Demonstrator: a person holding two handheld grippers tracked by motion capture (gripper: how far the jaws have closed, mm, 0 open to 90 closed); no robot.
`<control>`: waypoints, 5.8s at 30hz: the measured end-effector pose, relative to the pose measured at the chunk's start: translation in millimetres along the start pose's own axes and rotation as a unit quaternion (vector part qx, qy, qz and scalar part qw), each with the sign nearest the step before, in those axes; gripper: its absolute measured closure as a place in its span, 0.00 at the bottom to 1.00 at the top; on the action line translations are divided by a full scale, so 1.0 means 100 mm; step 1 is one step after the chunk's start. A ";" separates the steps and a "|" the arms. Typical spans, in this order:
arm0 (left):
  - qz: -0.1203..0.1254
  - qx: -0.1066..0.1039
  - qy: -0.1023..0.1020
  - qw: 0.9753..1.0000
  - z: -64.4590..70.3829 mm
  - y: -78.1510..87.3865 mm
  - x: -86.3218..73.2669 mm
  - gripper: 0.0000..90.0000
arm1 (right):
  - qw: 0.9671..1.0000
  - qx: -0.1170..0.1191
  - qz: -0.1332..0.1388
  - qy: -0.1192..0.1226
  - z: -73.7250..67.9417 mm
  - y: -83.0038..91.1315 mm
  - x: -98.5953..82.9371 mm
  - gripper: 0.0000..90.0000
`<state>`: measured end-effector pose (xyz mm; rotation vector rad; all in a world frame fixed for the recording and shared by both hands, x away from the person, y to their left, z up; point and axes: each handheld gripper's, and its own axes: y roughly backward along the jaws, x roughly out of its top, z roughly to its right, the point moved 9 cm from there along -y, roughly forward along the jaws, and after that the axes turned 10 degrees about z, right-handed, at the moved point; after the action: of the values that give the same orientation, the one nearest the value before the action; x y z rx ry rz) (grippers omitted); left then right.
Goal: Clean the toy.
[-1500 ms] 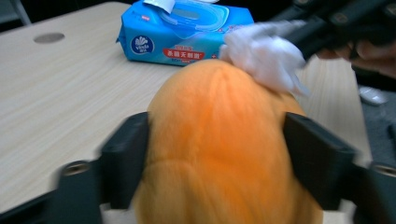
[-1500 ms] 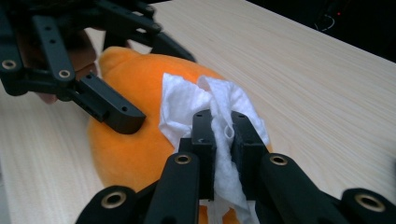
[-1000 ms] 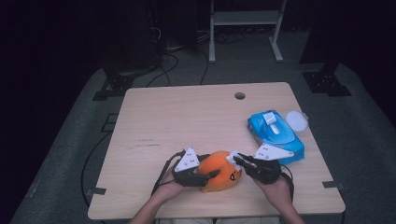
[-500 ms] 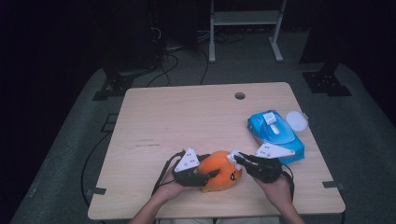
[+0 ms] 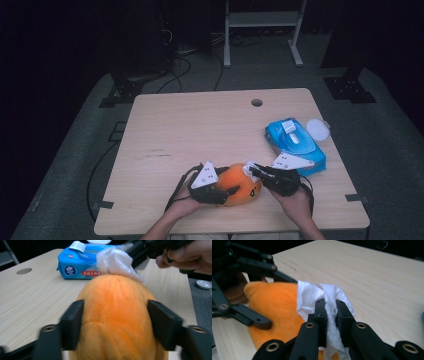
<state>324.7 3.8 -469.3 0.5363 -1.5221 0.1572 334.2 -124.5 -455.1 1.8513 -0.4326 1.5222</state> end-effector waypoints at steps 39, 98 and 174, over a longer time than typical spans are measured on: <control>0.012 -0.010 -0.009 1.000 0.06 -0.01 0.03 0.35 | 0.999 -0.004 0.022 0.026 -0.08 0.05 0.12 0.90; -0.007 0.011 -0.010 1.000 -0.11 0.09 -0.01 0.39 | 1.000 -0.006 0.013 0.024 -0.11 -0.04 0.02 0.90; 0.015 -0.022 -0.063 0.998 -0.04 0.01 0.00 0.47 | 0.999 -0.021 0.026 -0.018 0.10 0.04 0.05 0.90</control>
<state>327.6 6.1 -469.5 0.4956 -1.6523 0.1136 339.9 -133.0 -449.5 1.8500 -0.5304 1.5050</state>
